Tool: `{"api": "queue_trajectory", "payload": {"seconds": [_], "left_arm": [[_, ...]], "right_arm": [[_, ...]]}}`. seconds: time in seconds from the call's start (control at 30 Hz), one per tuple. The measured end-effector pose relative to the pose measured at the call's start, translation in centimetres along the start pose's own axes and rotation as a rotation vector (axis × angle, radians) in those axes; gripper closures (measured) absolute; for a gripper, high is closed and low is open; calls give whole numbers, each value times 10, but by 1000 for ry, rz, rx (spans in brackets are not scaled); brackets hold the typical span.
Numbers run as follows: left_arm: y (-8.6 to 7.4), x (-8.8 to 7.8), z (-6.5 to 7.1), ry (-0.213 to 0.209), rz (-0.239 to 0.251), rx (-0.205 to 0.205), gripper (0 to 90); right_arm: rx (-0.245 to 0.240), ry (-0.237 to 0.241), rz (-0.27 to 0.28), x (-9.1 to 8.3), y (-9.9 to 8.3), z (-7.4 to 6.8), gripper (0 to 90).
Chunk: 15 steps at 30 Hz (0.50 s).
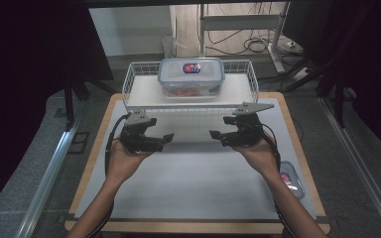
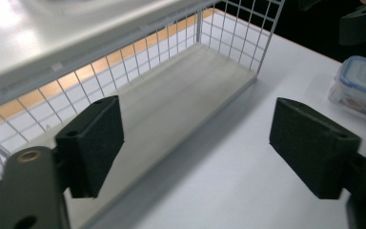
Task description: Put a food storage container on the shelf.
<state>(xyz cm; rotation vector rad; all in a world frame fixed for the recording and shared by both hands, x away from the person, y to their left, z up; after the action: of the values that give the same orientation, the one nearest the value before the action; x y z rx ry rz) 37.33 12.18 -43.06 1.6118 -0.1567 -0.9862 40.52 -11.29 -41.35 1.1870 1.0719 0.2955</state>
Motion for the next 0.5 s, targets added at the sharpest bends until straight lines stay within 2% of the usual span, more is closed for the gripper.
{"api": "queue_trajectory", "payload": {"seconds": [0.2, 0.27, 0.43, 0.5], "left_arm": [[-25, -4, 5, -14, -5, -38, 123], [-34, -5, 8, -30, -2, -46, 107], [-53, -9, 17, -30, 15, -44, 74], [-57, -10, 20, -36, 22, -46, 69]], "right_arm": [[-3, -20, 7, -3, -21, 0, 150], [-3, -24, 0, -4, -29, 0, 122], [-19, -35, -22, -5, -47, -5, 67], [-16, -25, -9, -7, -52, -9, 59]]}}
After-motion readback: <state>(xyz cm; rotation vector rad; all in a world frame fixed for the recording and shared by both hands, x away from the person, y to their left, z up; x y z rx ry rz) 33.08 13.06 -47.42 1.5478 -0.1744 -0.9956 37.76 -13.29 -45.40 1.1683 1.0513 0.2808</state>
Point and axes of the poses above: each handheld gripper's, and its own axes: x roughly forward along the jaws, y roughly out of its top, z roughly to its right, the point moved 7 cm from there along x, roughly forward along the jaws, and after that the axes turned 1 degree about -x, right-handed, at the moved point
